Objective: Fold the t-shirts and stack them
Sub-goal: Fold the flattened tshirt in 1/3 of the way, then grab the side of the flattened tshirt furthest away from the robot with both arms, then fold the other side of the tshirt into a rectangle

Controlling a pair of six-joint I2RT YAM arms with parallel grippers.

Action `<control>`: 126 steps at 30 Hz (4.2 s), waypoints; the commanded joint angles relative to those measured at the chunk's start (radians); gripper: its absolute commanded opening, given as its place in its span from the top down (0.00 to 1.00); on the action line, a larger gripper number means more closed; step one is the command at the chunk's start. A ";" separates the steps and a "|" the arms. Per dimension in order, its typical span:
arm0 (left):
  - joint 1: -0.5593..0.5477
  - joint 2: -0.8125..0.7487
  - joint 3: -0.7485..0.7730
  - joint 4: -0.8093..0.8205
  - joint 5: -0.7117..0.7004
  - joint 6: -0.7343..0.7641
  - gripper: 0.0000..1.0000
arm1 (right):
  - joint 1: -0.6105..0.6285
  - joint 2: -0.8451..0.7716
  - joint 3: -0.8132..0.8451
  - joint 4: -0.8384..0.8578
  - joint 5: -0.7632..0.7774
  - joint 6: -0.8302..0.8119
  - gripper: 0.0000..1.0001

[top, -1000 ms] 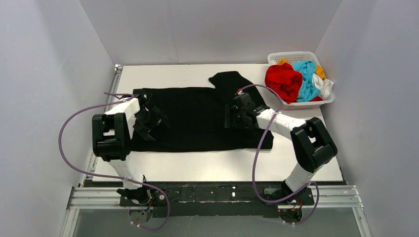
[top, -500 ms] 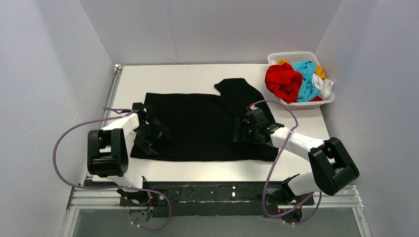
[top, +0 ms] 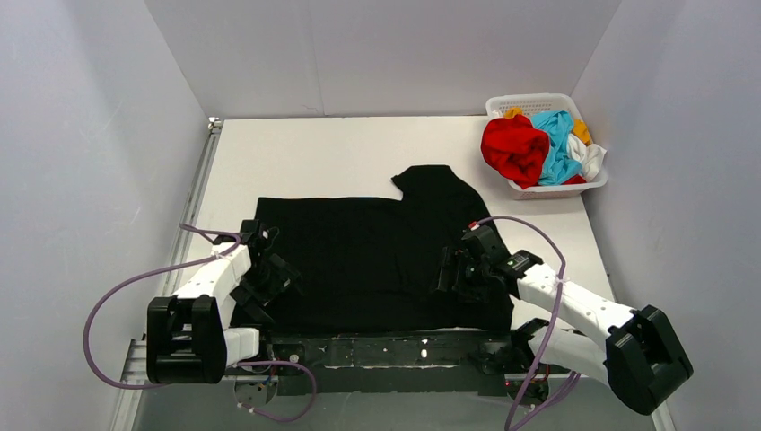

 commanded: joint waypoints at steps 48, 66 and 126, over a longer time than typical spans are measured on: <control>0.133 1.021 1.233 -0.322 -0.185 0.346 0.51 | -0.168 0.319 0.601 -0.082 0.309 -0.204 0.09; 0.115 1.043 1.375 -0.427 -0.175 0.399 1.00 | -0.207 0.943 1.282 -0.188 0.446 -0.324 0.12; 0.112 0.290 0.579 -0.179 -0.169 0.329 1.00 | -0.084 0.335 0.559 -0.036 0.363 -0.311 0.99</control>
